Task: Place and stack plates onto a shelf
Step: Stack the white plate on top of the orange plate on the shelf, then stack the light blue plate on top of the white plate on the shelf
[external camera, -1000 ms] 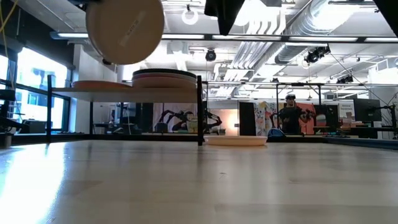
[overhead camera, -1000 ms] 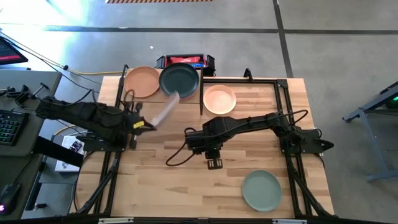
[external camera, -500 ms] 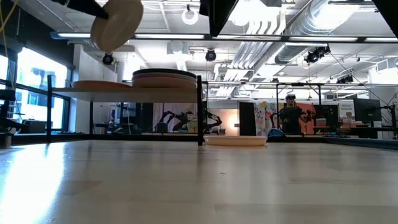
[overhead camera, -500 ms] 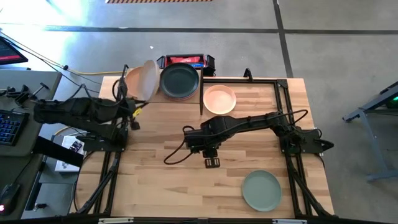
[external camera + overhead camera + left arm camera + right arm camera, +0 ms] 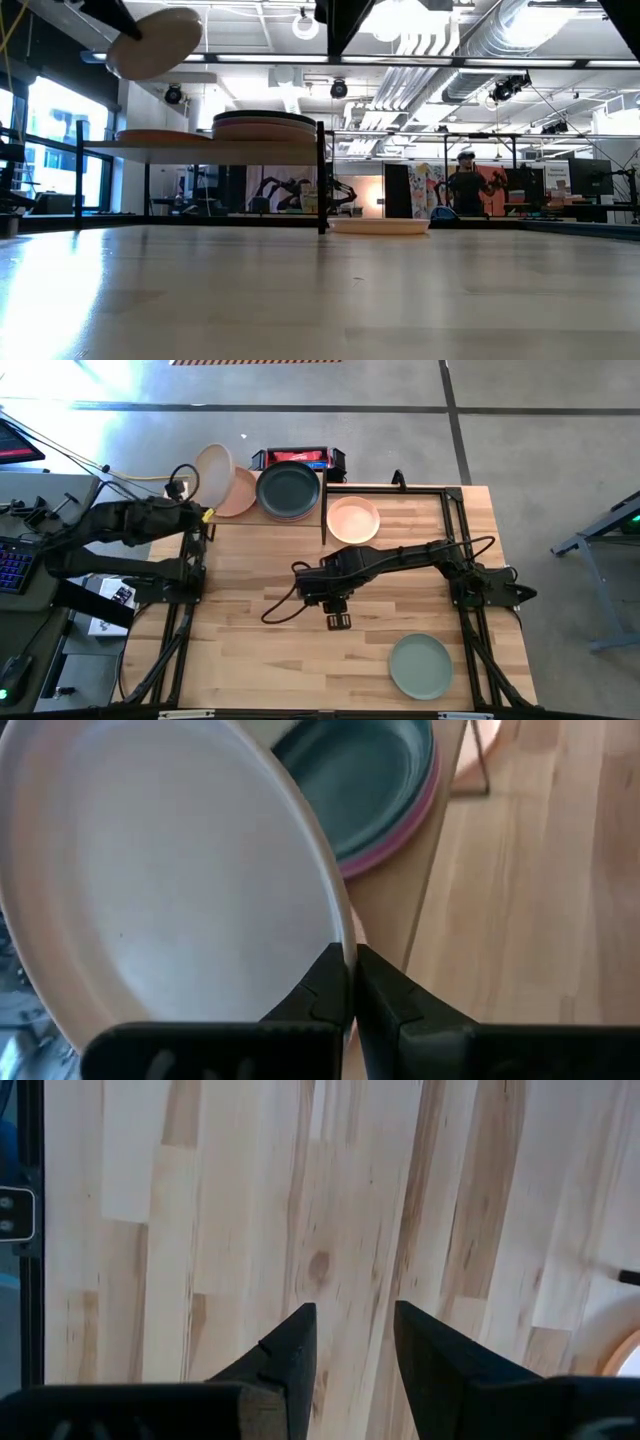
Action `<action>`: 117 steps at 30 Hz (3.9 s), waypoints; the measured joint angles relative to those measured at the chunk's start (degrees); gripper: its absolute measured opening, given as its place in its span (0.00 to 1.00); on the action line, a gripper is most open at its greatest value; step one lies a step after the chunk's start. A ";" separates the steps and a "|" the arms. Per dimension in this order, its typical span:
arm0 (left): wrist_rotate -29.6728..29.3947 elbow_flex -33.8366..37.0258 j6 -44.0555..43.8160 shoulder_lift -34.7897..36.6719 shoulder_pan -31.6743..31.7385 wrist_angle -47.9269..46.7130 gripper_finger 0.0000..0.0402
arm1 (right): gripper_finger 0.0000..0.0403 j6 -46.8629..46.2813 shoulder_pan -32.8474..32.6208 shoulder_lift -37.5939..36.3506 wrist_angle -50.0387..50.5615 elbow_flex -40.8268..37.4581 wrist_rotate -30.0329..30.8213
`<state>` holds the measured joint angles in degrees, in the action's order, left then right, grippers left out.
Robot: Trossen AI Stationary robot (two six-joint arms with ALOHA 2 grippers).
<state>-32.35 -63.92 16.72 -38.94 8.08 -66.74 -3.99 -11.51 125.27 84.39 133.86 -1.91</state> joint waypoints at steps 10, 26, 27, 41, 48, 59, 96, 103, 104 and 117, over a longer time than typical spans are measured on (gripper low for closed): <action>3.79 0.02 6.48 -9.31 10.53 -1.86 0.00 | 0.28 -0.37 0.00 0.00 -1.72 0.00 0.00; 16.67 0.09 13.27 -20.73 27.97 -3.68 0.00 | 0.28 -3.52 -0.26 0.00 -1.96 0.00 0.02; 17.50 0.09 13.77 -21.42 28.64 -3.64 0.00 | 0.28 -3.52 -0.26 0.00 -1.96 0.00 0.02; 19.03 0.09 16.62 -29.39 32.43 -1.99 0.00 | 0.28 -3.52 -0.26 0.00 -1.98 0.00 0.01; 19.43 0.09 16.51 -30.21 32.43 -1.43 0.00 | 0.28 -3.52 -0.26 0.00 -1.98 0.00 0.02; 19.56 0.09 13.36 -30.23 32.41 0.29 0.12 | 0.28 -3.52 -0.26 0.02 -2.00 0.00 0.02; 23.91 -8.26 7.26 -30.16 32.35 -5.77 0.29 | 0.28 -3.08 -0.26 0.02 -1.94 0.00 0.02; 32.40 -8.26 1.64 -30.07 32.35 -9.93 0.29 | 0.28 -2.86 -0.15 0.02 0.20 0.00 0.02; 35.30 -8.26 0.78 -29.94 32.35 -10.31 0.29 | 0.28 -2.41 -0.10 0.02 1.08 -0.01 0.02; 47.16 -8.28 -10.50 -25.65 25.53 -9.63 0.29 | 0.28 -6.47 -0.32 0.06 5.42 -1.42 -4.25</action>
<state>14.80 -72.20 6.22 -64.58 33.61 -76.36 -10.46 -11.83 125.33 89.81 132.44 -6.16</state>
